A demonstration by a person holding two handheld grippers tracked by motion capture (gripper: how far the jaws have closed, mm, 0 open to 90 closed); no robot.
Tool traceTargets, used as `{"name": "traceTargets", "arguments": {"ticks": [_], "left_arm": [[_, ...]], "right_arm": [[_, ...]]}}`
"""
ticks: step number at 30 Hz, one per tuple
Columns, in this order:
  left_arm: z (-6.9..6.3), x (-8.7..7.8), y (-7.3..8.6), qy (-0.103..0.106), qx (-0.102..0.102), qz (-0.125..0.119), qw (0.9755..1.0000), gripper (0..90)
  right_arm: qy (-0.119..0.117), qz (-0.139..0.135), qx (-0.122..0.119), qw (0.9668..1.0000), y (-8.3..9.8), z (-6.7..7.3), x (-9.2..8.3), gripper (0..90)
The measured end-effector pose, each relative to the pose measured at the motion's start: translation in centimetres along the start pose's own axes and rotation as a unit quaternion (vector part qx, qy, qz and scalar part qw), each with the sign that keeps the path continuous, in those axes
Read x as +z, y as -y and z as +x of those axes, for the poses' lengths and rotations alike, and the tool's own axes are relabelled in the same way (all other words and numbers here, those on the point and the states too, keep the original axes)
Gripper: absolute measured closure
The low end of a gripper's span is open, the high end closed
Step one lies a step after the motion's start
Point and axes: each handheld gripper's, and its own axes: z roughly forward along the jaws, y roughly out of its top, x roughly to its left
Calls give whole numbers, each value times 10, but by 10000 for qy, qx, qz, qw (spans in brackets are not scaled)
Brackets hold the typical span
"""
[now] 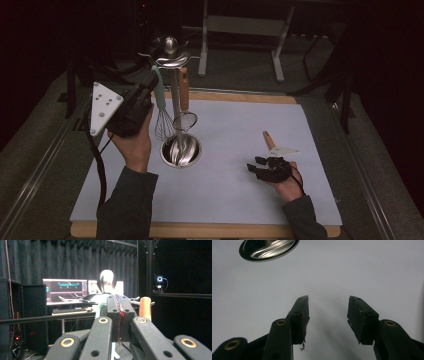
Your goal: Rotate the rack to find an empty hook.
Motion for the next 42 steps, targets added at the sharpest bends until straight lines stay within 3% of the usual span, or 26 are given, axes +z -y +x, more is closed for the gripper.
{"name": "traceTargets", "arguments": {"ticks": [10,36,42], "left_arm": [[2,1,0,-31,27,1,10000,898],[29,11,-3,-456,47,219,9987,899],[34,17,-4,-550,147,324,9979,899]], "right_arm": [[7,1,-2,10000,0,0,-1,516],[13,6,14,10000,0,-2,-1,516],[13,4,19,10000,0,-2,-2,516]]}}
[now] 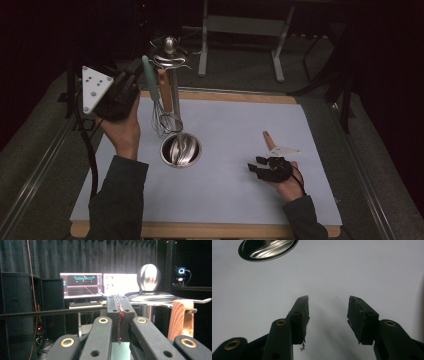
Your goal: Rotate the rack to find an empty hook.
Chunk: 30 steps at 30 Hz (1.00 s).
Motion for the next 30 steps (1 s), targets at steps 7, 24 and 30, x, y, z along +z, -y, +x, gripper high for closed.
{"name": "traceTargets", "arguments": {"ticks": [7,24,30], "left_arm": [[4,6,-1,-97,26,99,9999,899],[11,19,-2,-147,-78,227,9996,898],[13,19,-1,-119,-55,306,9994,895]], "right_arm": [[-8,3,-4,10000,0,0,0,516],[1,9,2,10000,1,-1,0,516],[4,2,22,10000,1,-2,0,516]]}}
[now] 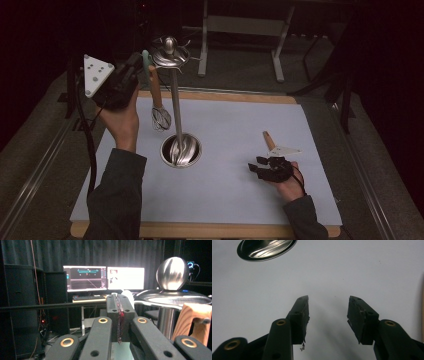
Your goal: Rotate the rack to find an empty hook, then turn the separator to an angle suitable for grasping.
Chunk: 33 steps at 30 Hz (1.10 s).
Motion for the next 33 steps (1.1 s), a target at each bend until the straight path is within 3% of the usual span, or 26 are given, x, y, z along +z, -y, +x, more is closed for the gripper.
{"name": "traceTargets", "arguments": {"ticks": [8,17,21,27,31,33], "left_arm": [[9,-9,8,11,-47,67,10000,884],[18,-12,21,47,0,307,9995,860],[22,-16,28,47,-71,369,9993,855],[24,-22,38,76,-108,437,9990,840],[22,-24,49,186,30,599,9980,833],[23,-25,55,210,-3,637,9977,828]], "right_arm": [[21,-9,17,10000,0,-2,-1,516],[55,-10,49,10000,1,-3,-3,515],[80,-59,73,9999,1,-6,-5,515],[158,-169,157,9996,0,-12,-14,515],[204,-217,217,9993,1,-16,-19,515],[243,-250,241,9991,1,-20,-22,515]]}}
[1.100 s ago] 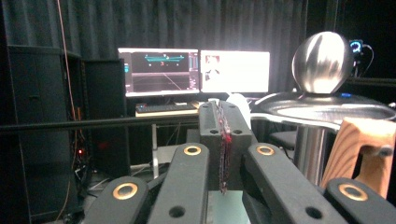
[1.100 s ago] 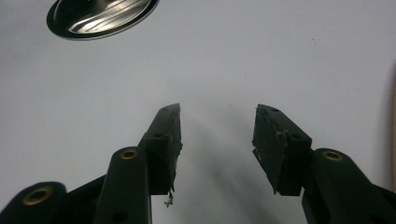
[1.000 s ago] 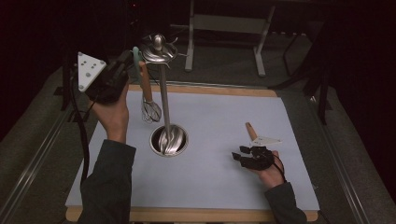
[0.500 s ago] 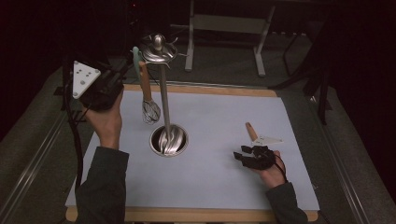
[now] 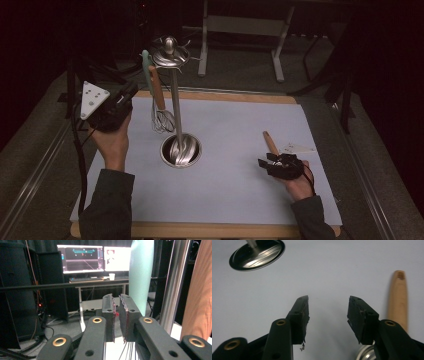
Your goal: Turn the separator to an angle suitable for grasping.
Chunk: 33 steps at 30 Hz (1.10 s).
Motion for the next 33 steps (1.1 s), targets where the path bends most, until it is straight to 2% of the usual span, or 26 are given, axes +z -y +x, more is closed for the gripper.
{"name": "traceTargets", "arguments": {"ticks": [11,16,21,26,31,32,33], "left_arm": [[10,-9,43,-27,-224,309,9993,786],[15,-15,73,-46,-460,543,9975,772],[16,-18,111,-89,-617,874,9942,768],[15,-16,147,-173,-753,1257,9891,752],[10,-14,173,-170,-893,1479,9848,735],[9,-13,181,-174,-928,1563,9832,734],[9,-13,181,-174,-928,1563,9832,734]], "right_arm": [[228,-219,314,9990,2,-20,-20,514],[464,-128,256,9985,4,-24,-23,513],[567,-84,265,9980,5,-27,-23,513],[576,-57,274,9979,7,-28,-22,511],[612,3,272,9978,8,-29,-20,510],[610,-7,270,9978,9,-30,-20,510],[610,-7,270,9978,9,-30,-20,510]]}}
